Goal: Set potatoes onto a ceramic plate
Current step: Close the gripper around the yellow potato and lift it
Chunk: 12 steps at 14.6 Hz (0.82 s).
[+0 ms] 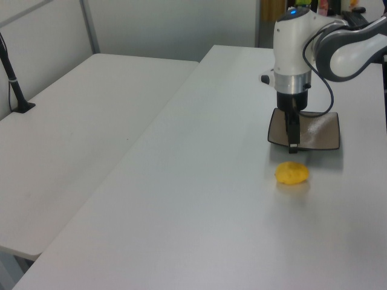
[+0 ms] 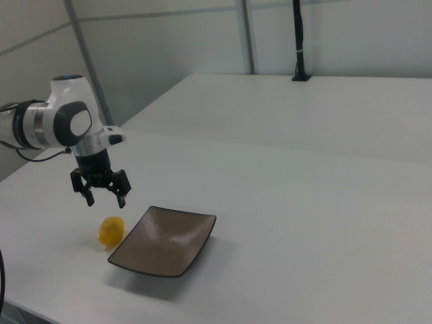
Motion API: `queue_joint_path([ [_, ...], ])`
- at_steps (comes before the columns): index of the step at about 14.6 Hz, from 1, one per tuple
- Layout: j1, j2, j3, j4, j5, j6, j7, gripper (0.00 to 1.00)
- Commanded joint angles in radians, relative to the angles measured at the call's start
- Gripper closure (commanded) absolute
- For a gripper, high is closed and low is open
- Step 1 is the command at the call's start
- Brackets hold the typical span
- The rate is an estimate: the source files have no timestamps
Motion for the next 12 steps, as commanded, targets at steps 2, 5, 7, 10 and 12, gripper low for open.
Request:
queue_joint_path([
  [2,0.022,0.042,0.004,-0.048,-0.004,0.087,-0.001,0.00],
  [5,0.022,0.075,0.012,-0.057,-0.015,0.119,-0.001,0.00],
  [7,0.024,0.083,0.015,-0.070,-0.016,0.128,-0.001,0.00],
  [10,0.024,0.098,0.018,-0.083,-0.024,0.148,-0.001,0.00],
  [12,0.024,0.114,0.020,-0.085,-0.032,0.154,-0.001,0.00],
])
